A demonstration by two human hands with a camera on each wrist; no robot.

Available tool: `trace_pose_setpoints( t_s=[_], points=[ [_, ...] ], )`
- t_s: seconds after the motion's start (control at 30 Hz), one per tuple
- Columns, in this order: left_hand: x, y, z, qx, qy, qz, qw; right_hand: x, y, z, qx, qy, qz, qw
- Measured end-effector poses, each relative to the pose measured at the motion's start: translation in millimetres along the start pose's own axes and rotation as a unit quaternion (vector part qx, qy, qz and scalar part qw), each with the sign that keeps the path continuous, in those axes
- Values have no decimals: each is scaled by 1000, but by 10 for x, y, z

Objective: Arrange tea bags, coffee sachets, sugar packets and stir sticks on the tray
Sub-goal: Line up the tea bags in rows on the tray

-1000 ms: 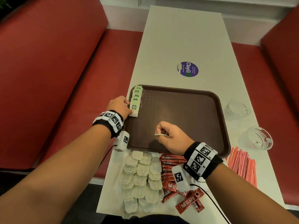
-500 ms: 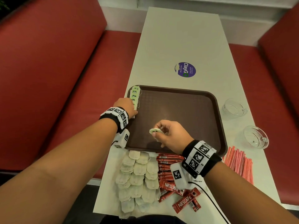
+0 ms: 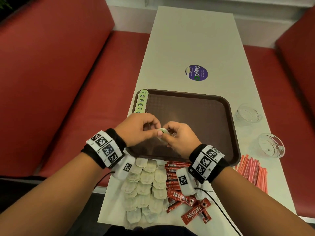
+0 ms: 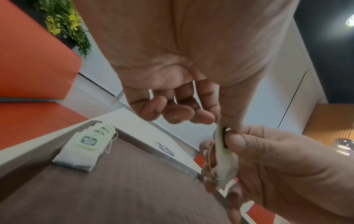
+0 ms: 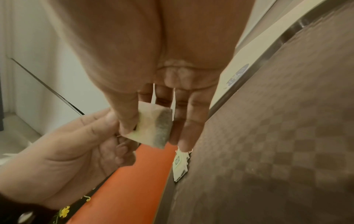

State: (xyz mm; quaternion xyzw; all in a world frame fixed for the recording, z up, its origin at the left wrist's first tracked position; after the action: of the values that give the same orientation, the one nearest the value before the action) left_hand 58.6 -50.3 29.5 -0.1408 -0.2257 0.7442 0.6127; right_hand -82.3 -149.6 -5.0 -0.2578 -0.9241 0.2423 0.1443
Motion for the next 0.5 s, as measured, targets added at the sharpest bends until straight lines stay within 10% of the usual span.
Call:
trace_pose_setpoints(
  t_s=[0.2,0.37,0.5],
  points=[
    [137,-29,-69,9,33,82,996,-25,63,26,48,-24,-10,999],
    [161,-11,-64,11,9,14,1000,-43,109,-33,77,-42,-23,996],
    [120,-282,-235,-50,-15,109,993,-8,234,-43,96,-12,-98,990]
  ],
)
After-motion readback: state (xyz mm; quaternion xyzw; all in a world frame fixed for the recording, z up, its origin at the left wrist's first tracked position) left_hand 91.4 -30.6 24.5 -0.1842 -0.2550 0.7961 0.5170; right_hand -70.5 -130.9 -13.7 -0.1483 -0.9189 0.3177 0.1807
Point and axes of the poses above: each hand's wrist, its own x-axis away from the middle knuckle, its own y-axis out of the palm, z = x × y, the point moved 4 cm from there along -x, towards the middle knuckle, and after that the axes turned 6 degrees about x, right-handed, at the moved point
